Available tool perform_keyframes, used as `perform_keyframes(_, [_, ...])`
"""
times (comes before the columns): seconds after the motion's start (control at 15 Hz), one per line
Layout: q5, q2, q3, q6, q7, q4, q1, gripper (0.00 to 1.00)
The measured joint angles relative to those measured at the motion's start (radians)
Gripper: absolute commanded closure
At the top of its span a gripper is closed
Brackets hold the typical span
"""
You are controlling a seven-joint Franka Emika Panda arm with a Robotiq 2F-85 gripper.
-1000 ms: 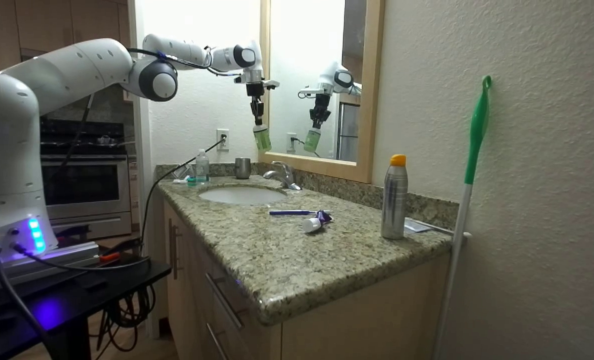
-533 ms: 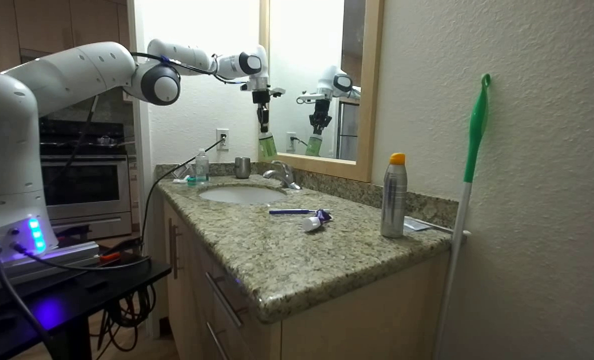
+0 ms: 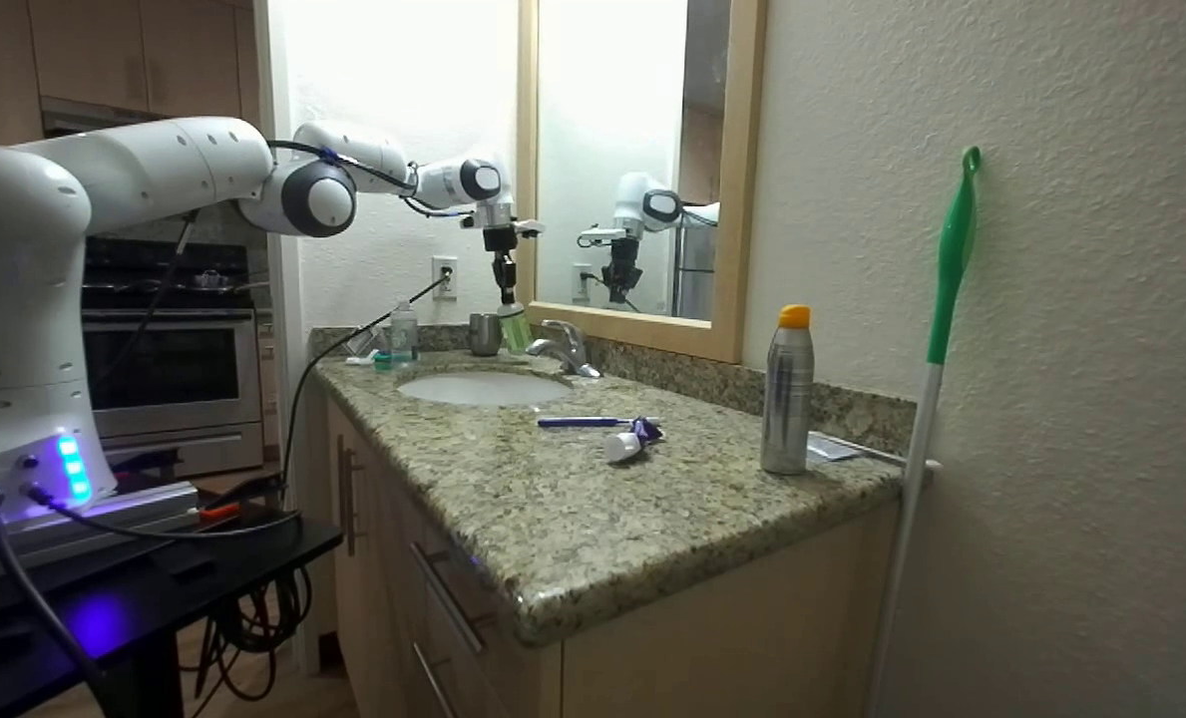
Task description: Move the green and white pump bottle to the left side of the counter
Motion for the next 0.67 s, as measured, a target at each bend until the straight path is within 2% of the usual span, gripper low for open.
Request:
perform_keyframes(0.2, [0.066, -0.008, -0.011, -0.001, 0.087, 0.003, -0.009, 0.92])
perform_keyframes(0.4, [0.104, -0.009, -0.026, -0.015, 0.178, 0.002, -0.056, 0.92])
perform_keyframes(0.67, [0.139, -0.004, -0.025, -0.061, 0.226, -0.004, -0.089, 0.92])
